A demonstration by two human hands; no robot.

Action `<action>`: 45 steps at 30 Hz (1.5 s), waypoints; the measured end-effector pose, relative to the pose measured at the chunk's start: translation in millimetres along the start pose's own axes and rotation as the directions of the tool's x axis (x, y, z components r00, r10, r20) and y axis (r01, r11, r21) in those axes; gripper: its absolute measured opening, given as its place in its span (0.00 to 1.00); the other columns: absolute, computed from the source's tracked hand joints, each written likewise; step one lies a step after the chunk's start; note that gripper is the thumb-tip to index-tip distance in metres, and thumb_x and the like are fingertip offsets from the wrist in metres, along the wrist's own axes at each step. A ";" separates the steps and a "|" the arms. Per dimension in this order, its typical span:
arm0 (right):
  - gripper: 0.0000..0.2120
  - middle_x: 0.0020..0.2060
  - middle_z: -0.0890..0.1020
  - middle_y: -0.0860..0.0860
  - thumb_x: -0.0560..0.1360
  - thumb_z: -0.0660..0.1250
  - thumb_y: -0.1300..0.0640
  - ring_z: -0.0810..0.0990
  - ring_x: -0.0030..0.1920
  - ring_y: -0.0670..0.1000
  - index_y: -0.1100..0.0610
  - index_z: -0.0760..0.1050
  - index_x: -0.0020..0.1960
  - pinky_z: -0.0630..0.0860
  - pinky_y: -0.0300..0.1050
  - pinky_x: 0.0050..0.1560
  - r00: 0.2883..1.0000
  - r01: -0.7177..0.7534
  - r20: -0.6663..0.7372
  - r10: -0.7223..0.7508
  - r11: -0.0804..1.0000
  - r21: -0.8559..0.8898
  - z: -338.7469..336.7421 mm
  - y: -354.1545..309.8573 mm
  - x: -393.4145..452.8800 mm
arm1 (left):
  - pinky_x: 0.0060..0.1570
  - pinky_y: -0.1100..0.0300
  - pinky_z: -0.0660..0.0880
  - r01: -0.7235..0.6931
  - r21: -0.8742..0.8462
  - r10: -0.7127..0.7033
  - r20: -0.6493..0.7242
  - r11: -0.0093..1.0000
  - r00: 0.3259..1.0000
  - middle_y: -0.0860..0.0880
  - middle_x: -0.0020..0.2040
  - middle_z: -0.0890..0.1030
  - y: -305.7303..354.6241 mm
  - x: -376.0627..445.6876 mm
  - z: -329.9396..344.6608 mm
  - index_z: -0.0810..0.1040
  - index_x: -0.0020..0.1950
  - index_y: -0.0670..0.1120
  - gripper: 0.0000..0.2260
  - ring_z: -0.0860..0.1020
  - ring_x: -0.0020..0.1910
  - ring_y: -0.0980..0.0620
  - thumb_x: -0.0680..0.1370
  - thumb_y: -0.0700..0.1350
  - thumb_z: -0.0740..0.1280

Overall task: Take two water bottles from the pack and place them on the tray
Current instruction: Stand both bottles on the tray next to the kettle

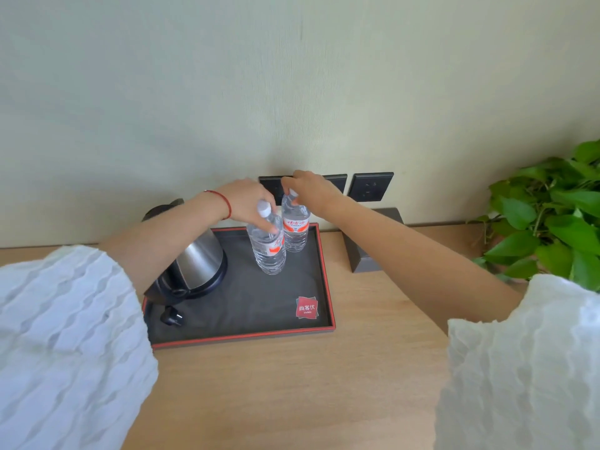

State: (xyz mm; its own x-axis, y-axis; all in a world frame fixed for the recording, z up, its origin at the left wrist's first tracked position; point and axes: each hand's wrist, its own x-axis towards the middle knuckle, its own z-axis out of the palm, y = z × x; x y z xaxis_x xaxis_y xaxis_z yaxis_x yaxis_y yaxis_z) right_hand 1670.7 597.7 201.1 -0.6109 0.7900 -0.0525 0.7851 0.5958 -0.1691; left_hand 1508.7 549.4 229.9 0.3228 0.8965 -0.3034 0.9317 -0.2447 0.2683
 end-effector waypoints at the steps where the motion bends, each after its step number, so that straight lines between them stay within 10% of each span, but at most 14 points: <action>1: 0.10 0.52 0.76 0.62 0.74 0.65 0.65 0.76 0.48 0.62 0.61 0.72 0.55 0.69 0.47 0.41 1.000 0.001 -0.001 -0.001 1.000 -0.001 -0.7 -0.9 -1.1 | 0.49 0.52 0.76 0.026 0.019 -0.025 -0.042 0.999 0.999 0.42 0.47 0.83 5.0 -1.3 4.0 0.82 0.49 0.45 0.18 0.79 0.48 0.42 0.65 0.55 0.76; 6: 0.10 0.53 0.75 0.62 0.74 0.64 0.65 0.76 0.50 0.63 0.61 0.72 0.55 0.69 0.48 0.42 1.000 -0.027 0.015 0.027 1.000 0.013 -3.4 -3.8 -3.3 | 0.44 0.53 0.75 0.091 0.018 -0.083 -0.259 0.996 0.962 0.36 0.48 0.83 13.8 4.6 5.5 0.82 0.49 0.39 0.18 0.80 0.47 0.37 0.63 0.44 0.79; 37: 0.10 0.53 0.73 0.62 0.77 0.63 0.63 0.76 0.48 0.62 0.60 0.73 0.57 0.75 0.55 0.47 0.997 0.068 0.043 -0.067 0.997 -0.032 -20.1 -3.6 -13.3 | 0.46 0.57 0.70 -0.022 -0.191 -0.056 -0.394 0.981 0.917 0.38 0.52 0.81 -11.7 21.1 17.4 0.79 0.52 0.38 0.19 0.78 0.50 0.39 0.63 0.27 0.73; 45: 0.13 0.56 0.72 0.62 0.77 0.62 0.61 0.76 0.50 0.62 0.58 0.72 0.61 0.75 0.53 0.49 0.999 -0.013 0.041 0.013 1.000 -0.003 -17.8 -9.2 -17.5 | 0.64 0.52 0.67 -0.014 -0.442 -0.203 -0.439 0.897 0.875 0.39 0.65 0.73 -11.7 12.9 39.0 0.71 0.66 0.40 0.29 0.71 0.64 0.40 0.66 0.28 0.71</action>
State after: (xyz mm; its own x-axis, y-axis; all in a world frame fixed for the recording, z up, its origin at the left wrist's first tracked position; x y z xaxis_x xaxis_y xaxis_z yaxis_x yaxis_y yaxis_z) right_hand 1676.0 580.9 221.1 -0.6040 0.7913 -0.0955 0.7935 0.5857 -0.1655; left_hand 1508.4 549.4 187.2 0.0207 0.9964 0.0816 0.7573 -0.0689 0.6495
